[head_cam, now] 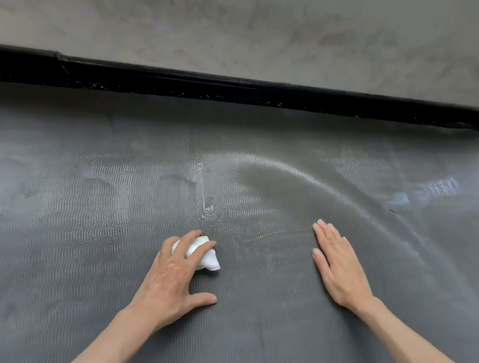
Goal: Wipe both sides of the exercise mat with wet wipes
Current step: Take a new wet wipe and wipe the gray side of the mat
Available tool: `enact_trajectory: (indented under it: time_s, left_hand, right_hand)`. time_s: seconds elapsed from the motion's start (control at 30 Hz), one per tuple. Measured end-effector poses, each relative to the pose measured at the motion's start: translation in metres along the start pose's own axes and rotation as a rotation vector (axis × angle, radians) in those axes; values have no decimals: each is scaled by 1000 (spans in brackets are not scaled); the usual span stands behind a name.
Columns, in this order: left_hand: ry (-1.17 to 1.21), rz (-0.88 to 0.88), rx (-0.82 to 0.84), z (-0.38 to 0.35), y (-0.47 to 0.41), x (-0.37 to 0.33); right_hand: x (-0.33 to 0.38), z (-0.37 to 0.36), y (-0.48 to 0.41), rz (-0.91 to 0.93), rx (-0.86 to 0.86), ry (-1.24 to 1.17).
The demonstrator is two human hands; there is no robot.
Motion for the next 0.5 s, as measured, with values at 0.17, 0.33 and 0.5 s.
enact_trajectory:
  time_s: [0.17, 0.33, 0.5]
  left_hand:
    - [34, -14, -59, 5, -3, 4]
    - [122, 6, -158, 16, -17, 4]
    - [174, -91, -139, 9, -56, -29]
  right_hand:
    - [-32, 6, 3, -67, 1, -37]
    - [-128, 28, 21, -219, 25, 81]
    - [-138, 30, 22, -230, -7, 55]
Point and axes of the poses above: each hand's wrist, its own y-axis away from the middle knuckle, its own z-axis out of the back of the hand, x = y × z, the point moved 6 cm from there along -y, towards the middle knuckle, and after that the axes turned 4 degrees about x, right-handed, at the moved point
